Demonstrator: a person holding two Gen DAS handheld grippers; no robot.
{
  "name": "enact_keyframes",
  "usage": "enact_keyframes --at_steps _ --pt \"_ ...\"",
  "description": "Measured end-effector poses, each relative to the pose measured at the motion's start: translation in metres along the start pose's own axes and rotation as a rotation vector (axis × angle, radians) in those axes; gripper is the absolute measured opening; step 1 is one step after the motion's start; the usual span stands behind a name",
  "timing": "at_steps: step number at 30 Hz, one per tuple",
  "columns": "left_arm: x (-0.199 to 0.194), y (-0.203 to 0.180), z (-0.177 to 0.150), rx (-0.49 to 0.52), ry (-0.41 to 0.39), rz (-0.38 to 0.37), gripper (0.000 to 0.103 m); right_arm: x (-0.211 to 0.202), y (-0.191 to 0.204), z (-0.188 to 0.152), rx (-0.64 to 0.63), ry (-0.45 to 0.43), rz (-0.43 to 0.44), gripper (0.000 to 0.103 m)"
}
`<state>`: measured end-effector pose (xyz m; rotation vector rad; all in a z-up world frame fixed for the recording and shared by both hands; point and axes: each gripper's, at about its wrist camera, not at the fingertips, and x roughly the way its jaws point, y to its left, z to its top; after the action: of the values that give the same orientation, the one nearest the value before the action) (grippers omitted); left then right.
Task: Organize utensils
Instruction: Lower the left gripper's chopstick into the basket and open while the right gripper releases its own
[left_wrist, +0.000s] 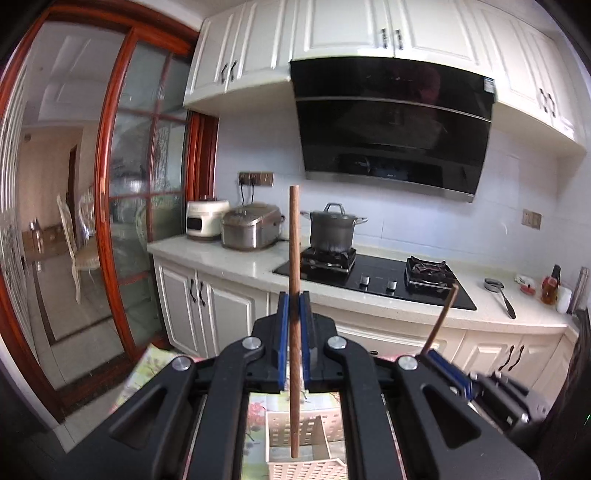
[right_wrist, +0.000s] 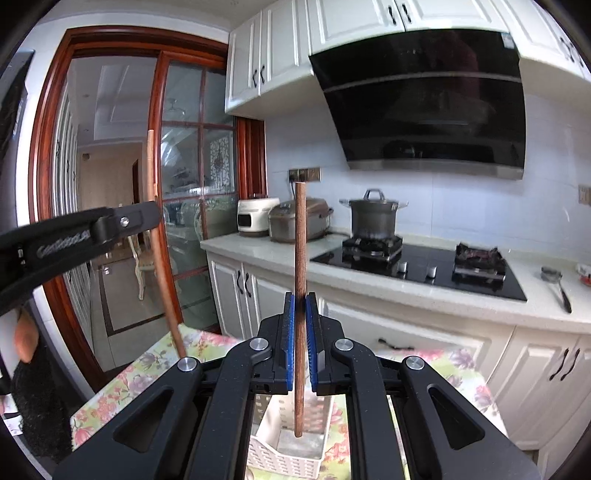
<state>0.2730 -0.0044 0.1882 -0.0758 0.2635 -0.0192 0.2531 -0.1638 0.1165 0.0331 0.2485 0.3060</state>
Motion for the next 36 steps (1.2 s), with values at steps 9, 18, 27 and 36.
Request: enact_keyframes --at_steps 9,18,27,36 --pt "0.052 0.022 -0.047 -0.028 0.116 0.022 0.006 0.027 -0.001 -0.024 0.035 0.1 0.05 0.009" --pt "0.077 0.04 -0.092 -0.054 0.245 0.016 0.006 0.058 -0.005 -0.048 0.051 0.214 0.031 0.01" --pt "0.072 0.059 -0.097 -0.07 0.222 0.055 0.03 0.063 -0.025 -0.052 0.095 0.217 0.005 0.038" --pt "0.048 0.069 -0.107 -0.071 0.189 0.094 0.064 0.042 -0.032 -0.057 0.054 0.196 -0.006 0.038"
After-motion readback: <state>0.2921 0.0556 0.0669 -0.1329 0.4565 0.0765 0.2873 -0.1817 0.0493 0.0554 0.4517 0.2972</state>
